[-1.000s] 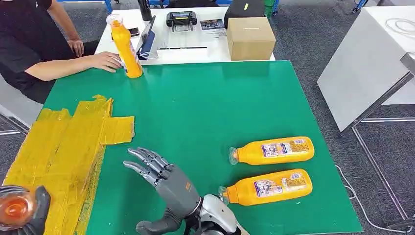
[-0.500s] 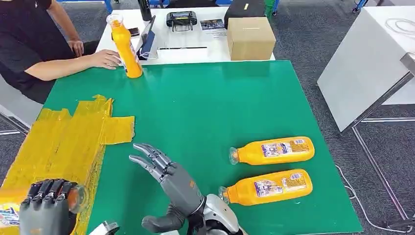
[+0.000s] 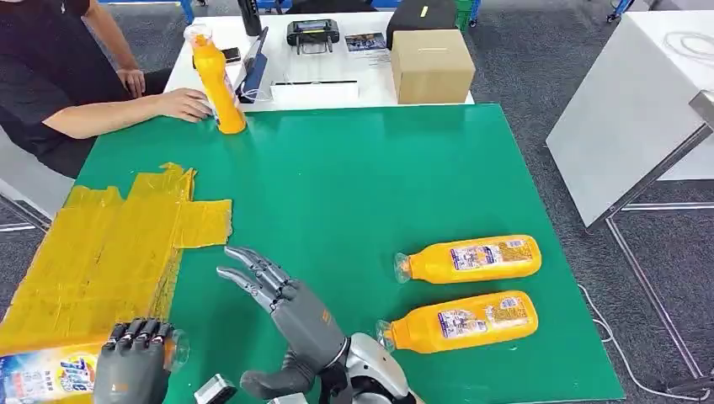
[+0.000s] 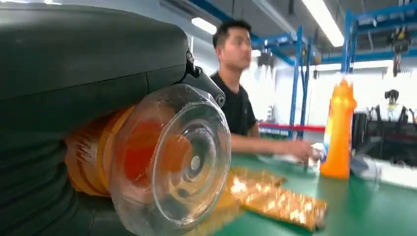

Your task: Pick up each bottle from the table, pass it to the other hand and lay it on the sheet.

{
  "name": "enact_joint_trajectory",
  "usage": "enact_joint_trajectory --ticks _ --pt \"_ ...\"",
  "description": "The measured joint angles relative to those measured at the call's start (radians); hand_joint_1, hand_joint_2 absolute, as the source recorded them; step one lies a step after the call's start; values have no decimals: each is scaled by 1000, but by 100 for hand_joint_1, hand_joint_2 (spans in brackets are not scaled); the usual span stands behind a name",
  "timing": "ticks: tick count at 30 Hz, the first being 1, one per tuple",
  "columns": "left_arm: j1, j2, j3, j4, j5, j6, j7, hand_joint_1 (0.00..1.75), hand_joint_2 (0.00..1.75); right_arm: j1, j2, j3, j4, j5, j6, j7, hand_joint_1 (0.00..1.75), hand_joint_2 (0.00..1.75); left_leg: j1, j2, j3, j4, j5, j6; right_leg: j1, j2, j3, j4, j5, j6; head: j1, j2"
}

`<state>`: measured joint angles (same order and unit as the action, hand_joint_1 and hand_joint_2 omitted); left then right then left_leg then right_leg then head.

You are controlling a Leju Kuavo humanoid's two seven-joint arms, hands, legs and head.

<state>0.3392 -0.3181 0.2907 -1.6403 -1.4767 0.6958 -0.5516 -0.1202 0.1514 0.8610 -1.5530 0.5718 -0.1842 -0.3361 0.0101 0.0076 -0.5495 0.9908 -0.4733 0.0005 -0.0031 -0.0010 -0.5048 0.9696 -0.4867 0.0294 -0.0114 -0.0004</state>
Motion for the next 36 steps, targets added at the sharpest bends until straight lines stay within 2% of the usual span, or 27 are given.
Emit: enact_joint_trajectory --ticks 7,20,28,29,30,36 --pt "-20 6 -22 85 56 0 -53 175 175 -8 0 10 0 -1 -3 5 0 0 0 0 0 0 0 0 0 0 0 0 0 0 0 0" --pt "-96 63 -153 275 138 6 8 175 175 -28 0 26 3 5 -6 11 0 0 0 -1 0 0 0 0 0 0 0 0 0 0 0 0" --pt "-116 89 -185 325 141 10 17 175 175 -33 0 27 3 5 -6 12 0 0 0 -1 0 0 0 0 0 -1 1 0 0 0 0 0" --pt "-118 92 -188 329 147 6 24 86 175 -33 0 27 3 5 -6 13 0 0 0 -1 0 0 0 0 0 -1 1 0 0 0 0 0" --pt "-120 97 -194 335 158 -2 32 0 0 -34 0 29 3 5 -6 14 0 0 0 -1 1 0 0 0 0 -1 1 0 0 0 0 0" --pt "-154 137 -216 384 211 -160 78 0 0 -36 0 32 4 9 3 23 0 0 0 -5 3 0 0 0 0 -4 5 0 0 0 -1 0"
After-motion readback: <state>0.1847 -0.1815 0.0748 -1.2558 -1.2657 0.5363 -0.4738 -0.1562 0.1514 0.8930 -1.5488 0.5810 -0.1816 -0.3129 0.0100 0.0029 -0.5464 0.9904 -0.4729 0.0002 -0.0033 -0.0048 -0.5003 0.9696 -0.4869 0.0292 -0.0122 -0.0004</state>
